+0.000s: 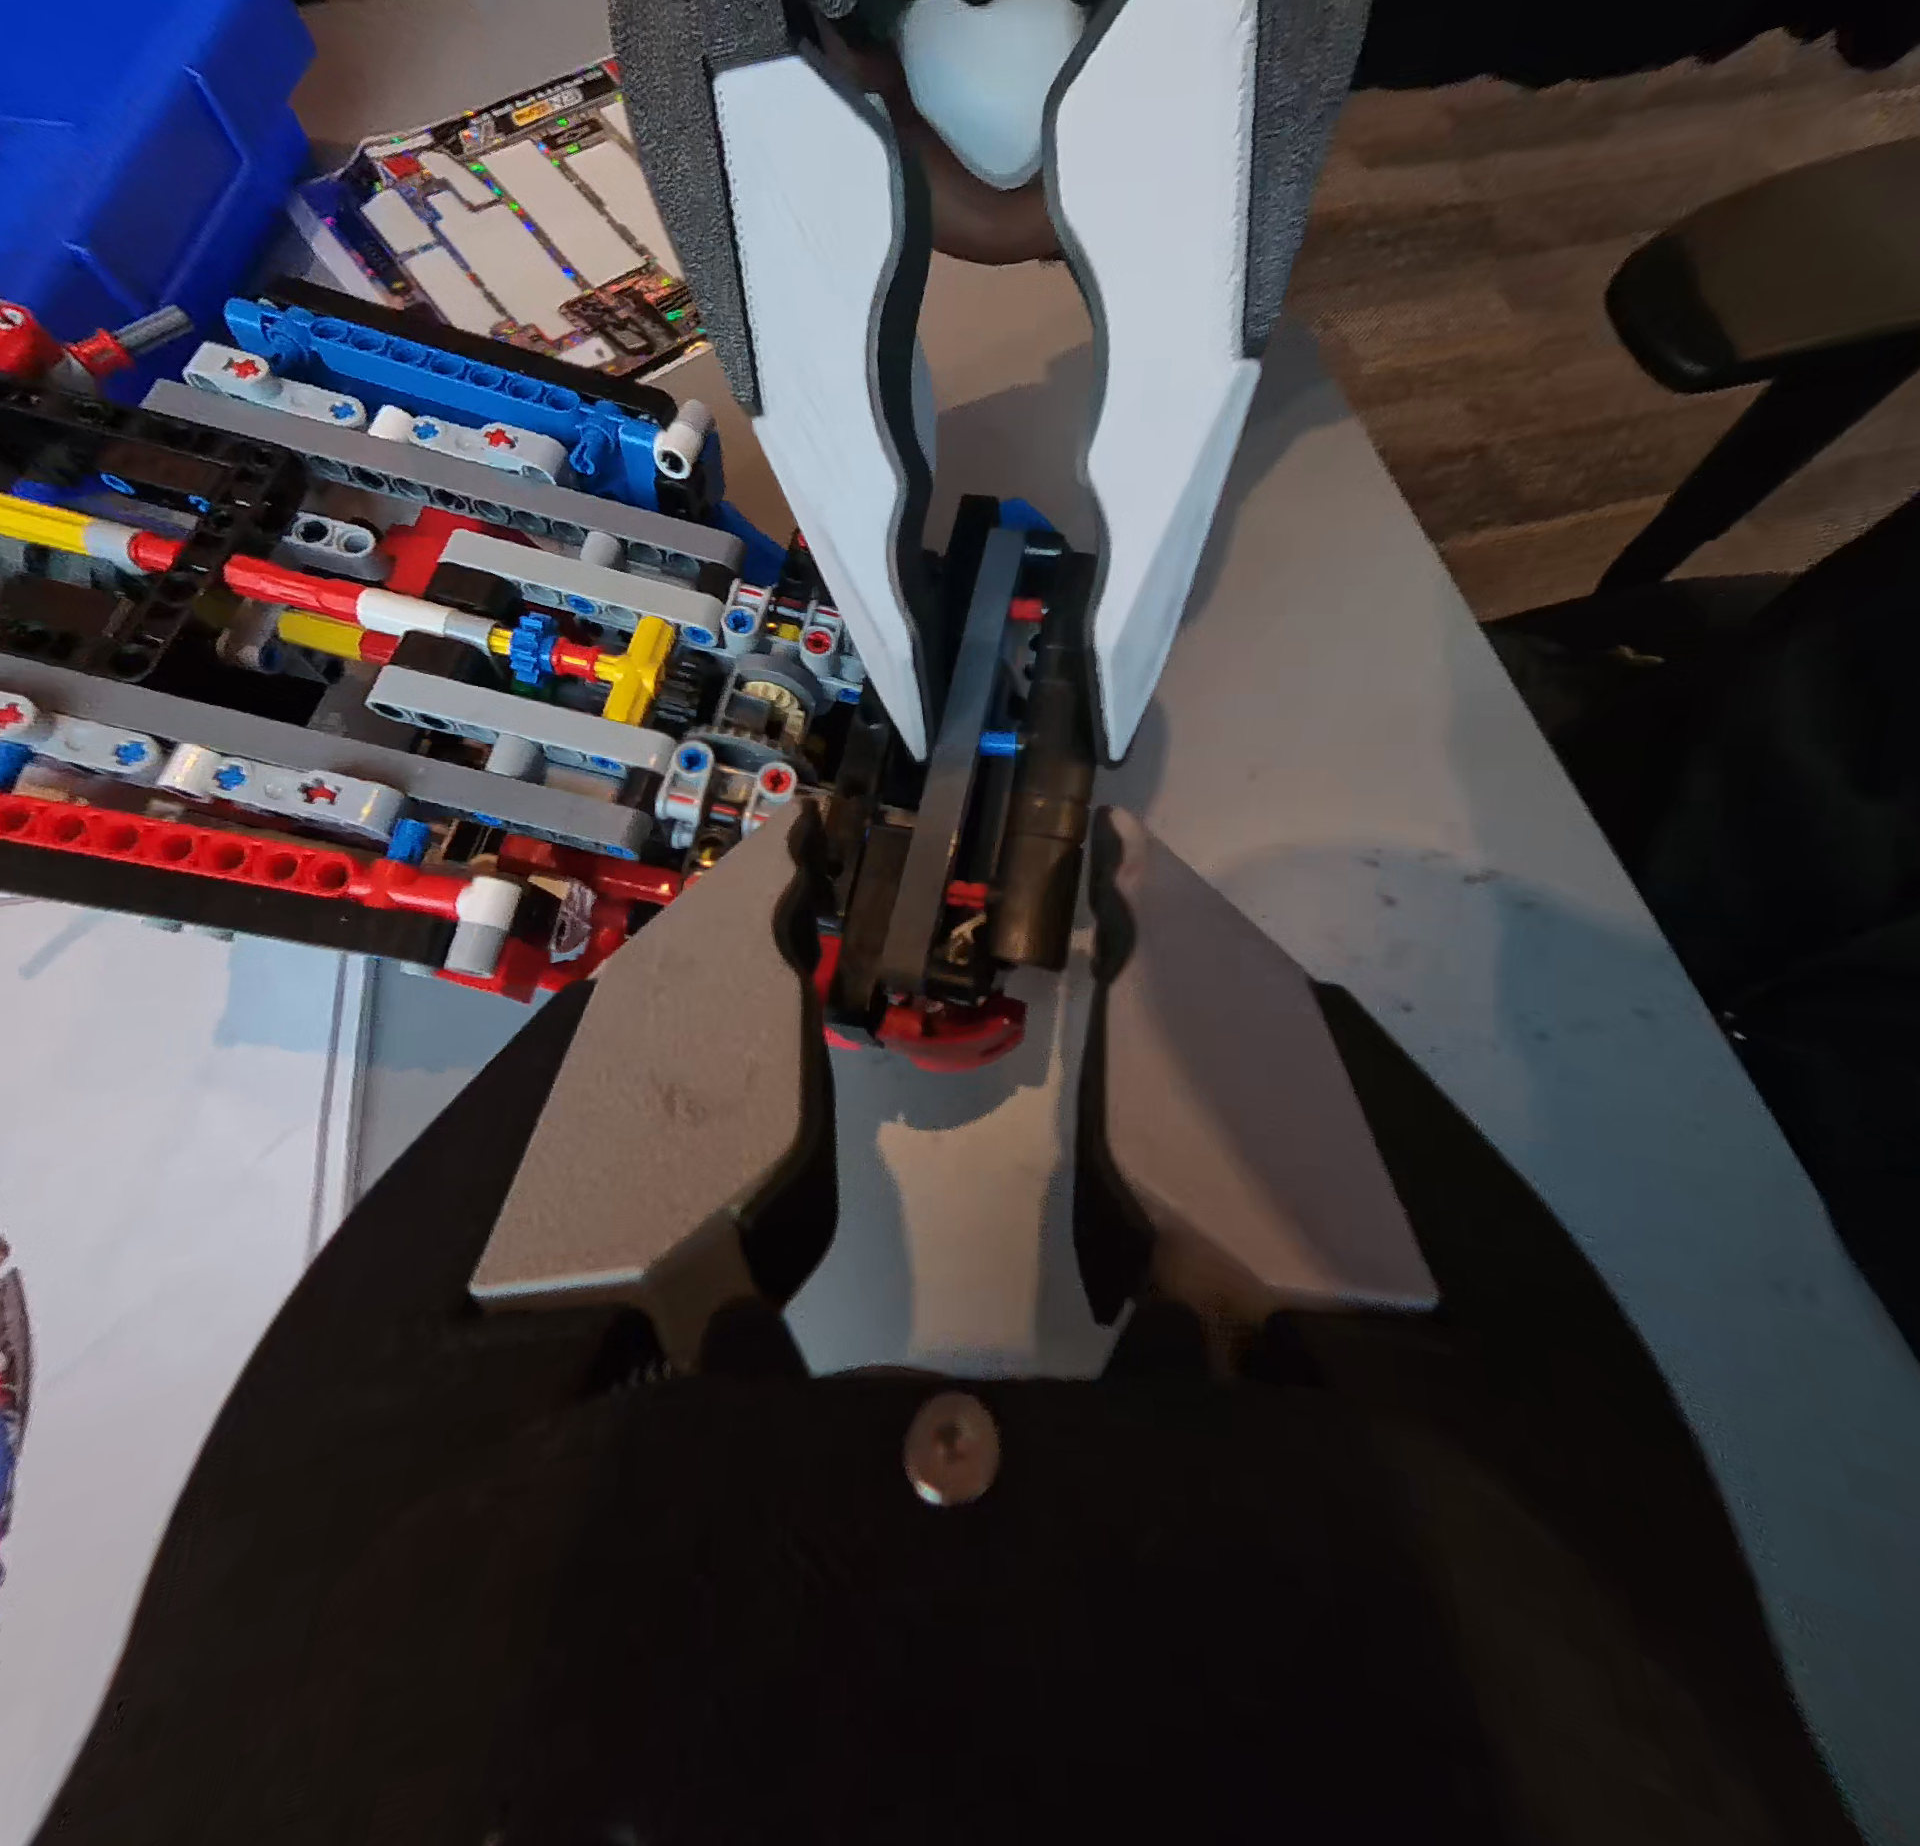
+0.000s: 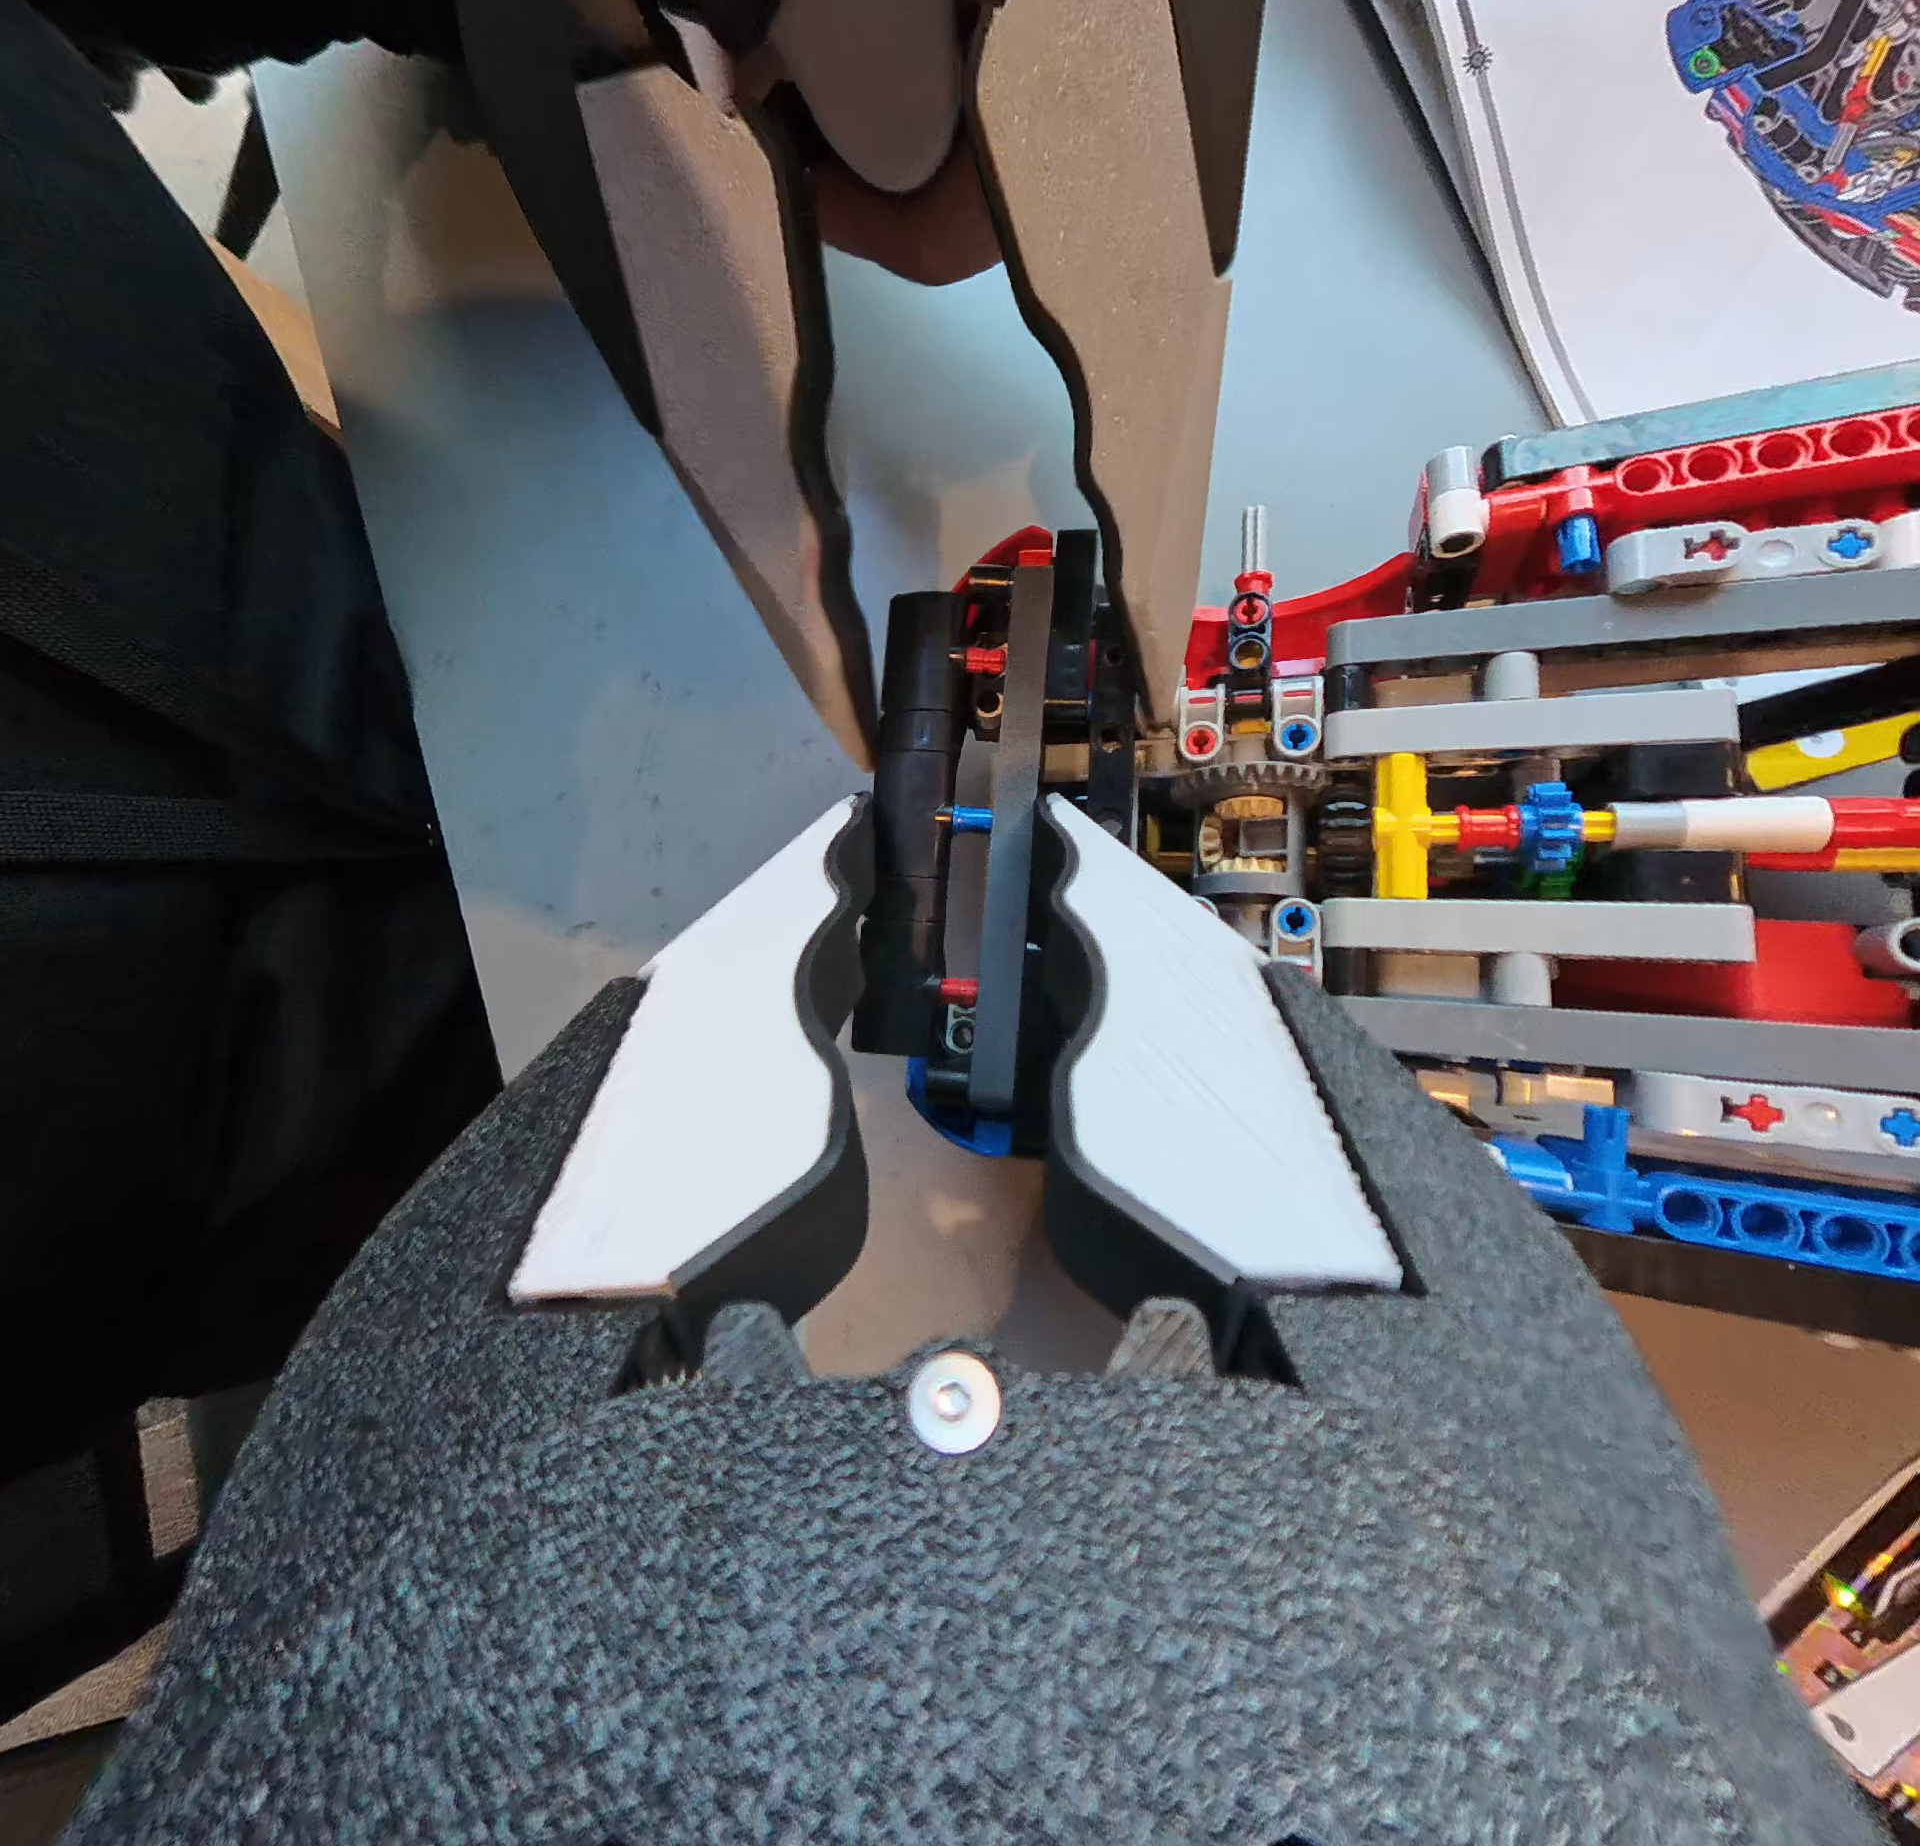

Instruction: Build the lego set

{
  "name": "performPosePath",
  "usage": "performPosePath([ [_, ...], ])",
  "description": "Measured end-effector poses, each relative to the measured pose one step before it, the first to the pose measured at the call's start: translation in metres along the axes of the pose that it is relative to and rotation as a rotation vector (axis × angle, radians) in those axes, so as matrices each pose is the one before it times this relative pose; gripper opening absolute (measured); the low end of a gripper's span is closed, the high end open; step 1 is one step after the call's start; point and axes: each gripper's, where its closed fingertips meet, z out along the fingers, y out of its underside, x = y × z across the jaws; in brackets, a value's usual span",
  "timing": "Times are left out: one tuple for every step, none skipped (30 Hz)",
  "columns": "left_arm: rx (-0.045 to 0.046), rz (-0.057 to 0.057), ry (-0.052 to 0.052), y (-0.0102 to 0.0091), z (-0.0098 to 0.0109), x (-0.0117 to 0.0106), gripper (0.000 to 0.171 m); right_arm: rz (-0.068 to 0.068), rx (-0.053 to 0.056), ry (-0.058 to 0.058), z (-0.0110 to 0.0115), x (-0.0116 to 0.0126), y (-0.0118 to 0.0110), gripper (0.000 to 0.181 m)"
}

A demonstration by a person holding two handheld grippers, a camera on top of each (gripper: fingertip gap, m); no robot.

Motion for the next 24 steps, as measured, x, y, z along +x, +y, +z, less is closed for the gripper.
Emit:
performPosePath([
  [-0.00957,0.0137,-0.0004,0.0,0.00093,-0.00035,0.048,0.0009,0.0091,-0.0012,-0.00029,0.00013,0.00017,0.031],
  [-0.00423,-0.0007,0.0028,-0.00042,0.00067,0.00019,0.048,0.0074,0.0112,-0.0021,-0.00045,0.00002,0.00029,0.031],
  [-0.00031,0.0005,-0.0026,-0.00037,0.00036,0.00004,0.047,0.0134,0.0165,-0.0046,-0.00041,-0.00012,-0.00024,0.031],
  [0.00013,0.0097,-0.0108,-0.00025,0.00016,0.0001,0.047,0.0162,0.0188,-0.0079,-0.00055,-0.00008,-0.0002,0.031],
  [-0.0012,0.0123,-0.0084,0.00011,0.00045,0.00114,0.049,0.0133,0.0148,-0.008,-0.0005,0.00016,-0.00022,0.03],
  [-0.00303,0.0024,0.0063,-0.00059,0.00036,0.0031,0.055,0.004,0.0087,-0.007,-0.00045,-0.00023,0.00004,0.03],
  [-0.00796,-0.0028,0.0038,-0.0002,0.0001,0.00177,0.058,-0.0023,0.0033,-0.0024,-0.00008,-0.00012,-0.00006,0.03],
  [-0.00909,0.0056,-0.0028,0.00057,0.00005,-0.00021,0.058,-0.0104,-0.002,0.0048,0.00029,0.00016,0.00012,0.03],
  [-0.00544,0.0073,-0.0064,0.00061,-0.00004,-0.00175,0.054,-0.0158,-0.0062,0.0086,0.00049,0.00005,0.00022,0.03],
  [-0.00256,-0.0028,0.0023,-0.00004,-0.00026,-0.00123,0.051,-0.0162,-0.009,0.0117,0.00043,0.00005,0.00044,0.03],
  [-0.00171,-0.0122,0.0111,-0.00056,-0.00007,0.00031,0.051,-0.0253,-0.0121,0.0185,0.0006,0.00014,0.00076,0.03],
  [0.00044,-0.0136,0.0082,-0.00054,0.00043,0.00051,0.052,-0.0301,-0.0085,0.0268,0.00066,0.00037,0.00042,0.03],
  [0.00263,-0.0082,-0.0001,0.00004,0.00077,-0.00038,0.052,-0.0259,-0.0062,0.033,0.00119,0.0004,-0.00003,0.03],
  [0.00357,-0.0001,-0.009,0.00054,0.00056,-0.00143,0.051,-0.0251,-0.0048,0.0338,0.0012,-0.00001,-0.00042,0.031],
  [0.00378,0.0064,-0.0024,0.00091,0.00009,-0.00028,0.05,-0.0204,-0.0033,0.0283,0.00118,-0.00029,-0.00026,0.031],
  [0.00368,0.0029,0.0,0.00112,0.0,0.00043,0.049,-0.0124,0.0028,0.0203,0.00114,-0.00048,-0.00015,0.031],
  [0.00295,0.0011,-0.0018,0.00117,-0.00047,0.00045,0.048,-0.002,0.0056,0.01,0.00098,-0.00068,-0.00011,0.031],
  [0.00249,-0.0001,-0.0016,0.00086,-0.00116,0.00079,0.049,-0.0009,0.003,0.0014,0.00079,-0.00054,0.00017,0.031],
  [-0.00008,-0.0037,0.0065,0.00083,-0.002,0.00161,0.052,-0.0013,-0.0022,-0.0015,0.00015,-0.00002,0.0,0.031],
  [0.00164,-0.0051,0.0061,0.00044,-0.00313,0.00096,0.054,-0.0051,-0.007,0.0021,-0.00041,0.00053,-0.00009,0.031],
  [-0.0107,-0.0038,-0.0053,0.00234,-0.00345,-0.00146,0.055,-0.0109,-0.0084,0.0082,-0.0009,0.0012,-0.00006,0.03],
  [-0.01797,0.0013,-0.0138,0.0036,-0.00314,-0.00299,0.055,-0.009,-0.0072,0.0093,-0.0009,0.00132,0.00011,0.031],
  [-0.01276,0.0059,-0.0078,0.00343,-0.00194,-0.00193,0.056,-0.0056,-0.0036,0.0057,-0.00061,0.0008,0.00029,0.031],
  [-0.01572,0.0005,0.0015,0.00394,-0.00023,-0.00058,0.056,-0.0028,0.0013,0.0056,-0.00033,0.00066,-0.00004,0.03],
])
